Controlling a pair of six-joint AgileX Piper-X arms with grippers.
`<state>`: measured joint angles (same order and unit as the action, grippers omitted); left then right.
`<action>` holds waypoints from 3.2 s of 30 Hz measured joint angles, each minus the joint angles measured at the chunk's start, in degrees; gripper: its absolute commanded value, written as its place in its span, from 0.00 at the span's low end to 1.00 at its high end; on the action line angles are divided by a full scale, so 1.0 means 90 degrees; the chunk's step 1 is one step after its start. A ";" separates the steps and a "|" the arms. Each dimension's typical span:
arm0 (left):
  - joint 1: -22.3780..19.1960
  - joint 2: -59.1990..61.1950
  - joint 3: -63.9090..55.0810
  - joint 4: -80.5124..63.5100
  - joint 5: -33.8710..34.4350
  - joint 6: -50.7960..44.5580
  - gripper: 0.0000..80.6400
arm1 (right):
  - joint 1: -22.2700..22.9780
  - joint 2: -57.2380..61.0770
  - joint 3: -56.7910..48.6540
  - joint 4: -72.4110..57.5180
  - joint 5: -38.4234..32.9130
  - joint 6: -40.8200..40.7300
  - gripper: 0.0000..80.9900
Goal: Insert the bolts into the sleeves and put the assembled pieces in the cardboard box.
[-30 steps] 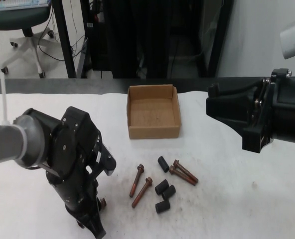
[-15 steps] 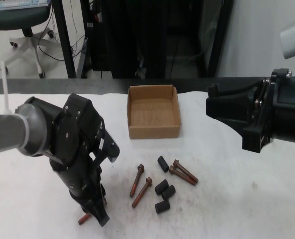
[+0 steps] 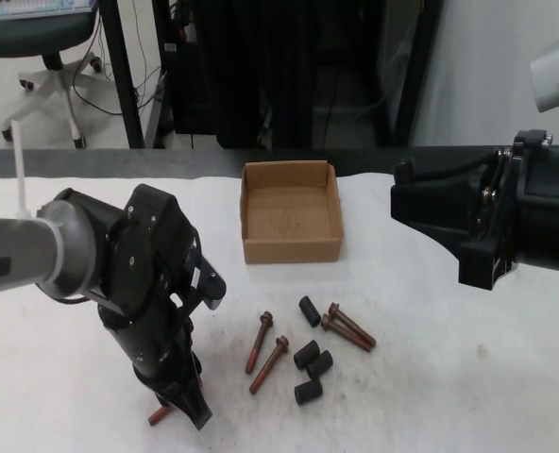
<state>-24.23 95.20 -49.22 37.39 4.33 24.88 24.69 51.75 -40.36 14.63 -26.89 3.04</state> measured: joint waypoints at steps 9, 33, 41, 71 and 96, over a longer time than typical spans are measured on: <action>0.0000 0.0136 -0.0056 0.0027 0.0080 -0.0051 0.00 | 0.0000 0.0000 0.0000 0.0000 0.0000 0.0000 0.01; 0.0138 -0.2648 -0.0395 -0.3688 0.1640 -0.2903 0.00 | 0.0068 0.0908 0.0000 -0.0548 -0.0578 0.0000 0.01; 0.0138 -0.3116 -0.0406 -0.5766 0.2925 -0.4804 0.00 | 0.1009 0.1415 0.0000 -0.3495 -0.1332 0.0000 0.01; 0.0586 -0.3103 -0.0406 -0.7452 0.5447 -0.6105 0.00 | 0.1698 0.1858 0.0000 -0.5547 -0.0479 0.0855 0.01; 0.0720 -0.3103 -0.0406 -0.7680 0.6905 -0.6619 0.00 | 0.1648 0.1858 -0.0388 -0.4818 -0.0139 0.1000 0.01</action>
<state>-17.75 67.27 -52.88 -31.73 66.47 -34.70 39.52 68.48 -43.85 -28.73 -28.14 12.04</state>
